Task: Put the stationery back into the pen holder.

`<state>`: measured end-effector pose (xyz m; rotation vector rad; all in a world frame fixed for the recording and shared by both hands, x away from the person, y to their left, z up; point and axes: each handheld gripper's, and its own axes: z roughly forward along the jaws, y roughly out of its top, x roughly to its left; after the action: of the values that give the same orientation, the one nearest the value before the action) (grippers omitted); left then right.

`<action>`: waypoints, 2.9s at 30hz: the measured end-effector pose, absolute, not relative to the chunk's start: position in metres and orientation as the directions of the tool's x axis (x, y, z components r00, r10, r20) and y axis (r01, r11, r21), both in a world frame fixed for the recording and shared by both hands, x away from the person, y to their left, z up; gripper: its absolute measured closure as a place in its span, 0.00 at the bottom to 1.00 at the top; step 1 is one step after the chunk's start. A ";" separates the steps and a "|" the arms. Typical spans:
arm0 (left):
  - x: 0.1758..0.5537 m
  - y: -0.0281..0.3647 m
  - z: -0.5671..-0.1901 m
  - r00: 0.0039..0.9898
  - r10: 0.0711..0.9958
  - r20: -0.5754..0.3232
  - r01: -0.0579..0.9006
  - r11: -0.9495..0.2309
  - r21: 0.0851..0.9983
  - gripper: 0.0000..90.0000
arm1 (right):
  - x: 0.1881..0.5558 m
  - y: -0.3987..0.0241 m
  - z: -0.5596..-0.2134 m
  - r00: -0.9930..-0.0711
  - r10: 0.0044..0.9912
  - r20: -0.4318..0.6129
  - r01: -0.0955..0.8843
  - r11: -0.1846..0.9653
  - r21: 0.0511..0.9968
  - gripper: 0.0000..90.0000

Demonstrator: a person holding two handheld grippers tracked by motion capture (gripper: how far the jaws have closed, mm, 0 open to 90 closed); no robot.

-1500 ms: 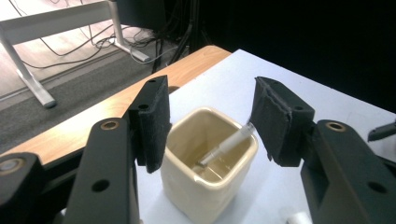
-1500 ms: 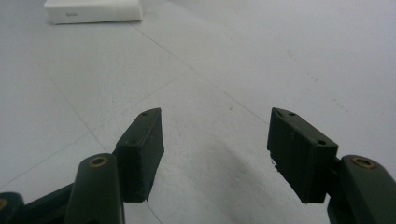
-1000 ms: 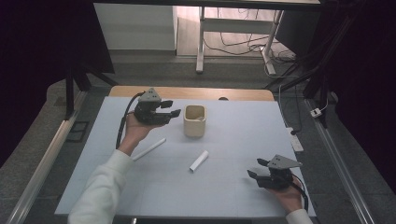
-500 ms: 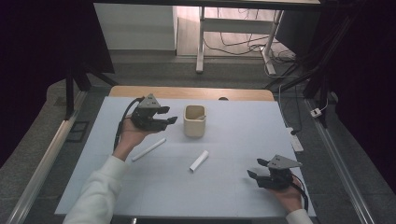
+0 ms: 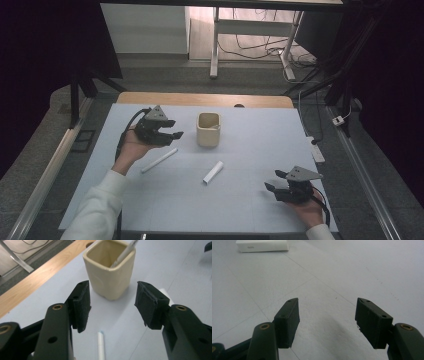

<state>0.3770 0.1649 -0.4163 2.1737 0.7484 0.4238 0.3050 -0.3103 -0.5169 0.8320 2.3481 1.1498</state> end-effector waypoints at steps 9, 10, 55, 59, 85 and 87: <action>0.372 0.176 -0.425 0.772 0.634 0.045 0.406 -0.546 0.733 0.49 | 0.305 -0.310 -0.517 -0.746 0.660 -0.089 0.336 0.489 0.805 0.39; 0.372 0.177 -0.426 0.771 0.636 0.040 0.412 -0.546 0.730 0.48 | 0.305 -0.310 -0.517 -0.746 0.660 -0.090 0.335 0.489 0.805 0.39; 0.408 0.168 -0.485 0.751 0.661 0.005 0.582 -0.665 0.469 0.37 | 0.305 -0.310 -0.518 -0.747 0.659 -0.089 0.340 0.493 0.801 0.39; 0.411 0.165 -0.488 0.755 0.656 -0.002 0.583 -0.669 0.461 0.39 | 0.306 -0.310 -0.518 -0.747 0.659 -0.088 0.342 0.493 0.800 0.39; 0.423 0.159 -0.511 0.773 0.633 -0.038 0.601 -0.713 0.360 0.53 | 0.306 -0.310 -0.518 -0.747 0.659 -0.092 0.341 0.498 0.797 0.39; 0.423 0.159 -0.512 0.774 0.632 -0.041 0.603 -0.716 0.352 0.58 | 0.306 -0.310 -0.518 -0.747 0.659 -0.093 0.341 0.498 0.797 0.39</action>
<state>0.4231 0.1589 -0.5119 2.6218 0.9456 0.1167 0.3056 -0.3096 -0.5185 0.8298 2.3600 1.1305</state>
